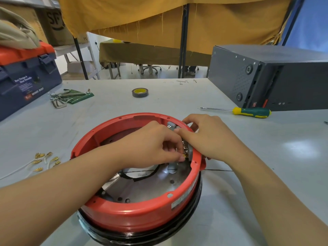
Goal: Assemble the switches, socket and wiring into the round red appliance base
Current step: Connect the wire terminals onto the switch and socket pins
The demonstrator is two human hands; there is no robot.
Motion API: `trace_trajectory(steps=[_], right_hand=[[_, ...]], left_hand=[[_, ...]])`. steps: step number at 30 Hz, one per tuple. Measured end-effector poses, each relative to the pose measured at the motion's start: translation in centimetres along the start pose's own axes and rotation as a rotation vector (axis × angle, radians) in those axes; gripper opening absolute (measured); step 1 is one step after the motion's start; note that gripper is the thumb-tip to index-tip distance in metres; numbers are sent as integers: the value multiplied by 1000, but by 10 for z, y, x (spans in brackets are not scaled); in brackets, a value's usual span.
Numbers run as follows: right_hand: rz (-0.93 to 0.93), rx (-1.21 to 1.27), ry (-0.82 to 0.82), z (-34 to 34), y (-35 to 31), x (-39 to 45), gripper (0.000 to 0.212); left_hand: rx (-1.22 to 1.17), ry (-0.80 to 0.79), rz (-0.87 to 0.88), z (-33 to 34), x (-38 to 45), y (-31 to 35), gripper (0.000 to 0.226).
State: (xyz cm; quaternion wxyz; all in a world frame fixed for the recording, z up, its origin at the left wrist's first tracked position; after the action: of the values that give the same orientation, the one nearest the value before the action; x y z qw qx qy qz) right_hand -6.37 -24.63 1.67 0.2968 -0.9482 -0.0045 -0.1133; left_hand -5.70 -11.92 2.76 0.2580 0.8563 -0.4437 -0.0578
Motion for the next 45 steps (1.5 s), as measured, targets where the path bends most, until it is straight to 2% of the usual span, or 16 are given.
trace_trajectory(steps=[20, 45], right_hand=[[4, 45, -32, 1, 1, 1, 21], [-9, 78, -43, 2, 1, 1, 21]], left_hand=[[11, 27, -60, 3, 1, 0, 8], [78, -19, 45, -1, 1, 0, 13]])
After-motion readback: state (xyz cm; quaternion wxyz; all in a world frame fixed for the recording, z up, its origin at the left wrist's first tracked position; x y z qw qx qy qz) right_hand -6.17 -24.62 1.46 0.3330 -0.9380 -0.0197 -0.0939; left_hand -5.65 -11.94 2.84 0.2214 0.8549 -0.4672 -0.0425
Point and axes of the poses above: each hand's wrist, its own x-axis towards the middle knuckle, its own z-axis out of the palm, y = z × x, the point moved 5 cm from there along x, towards the middle knuckle, and after that the axes turned 3 degrees about -z, right-handed, at the moved point
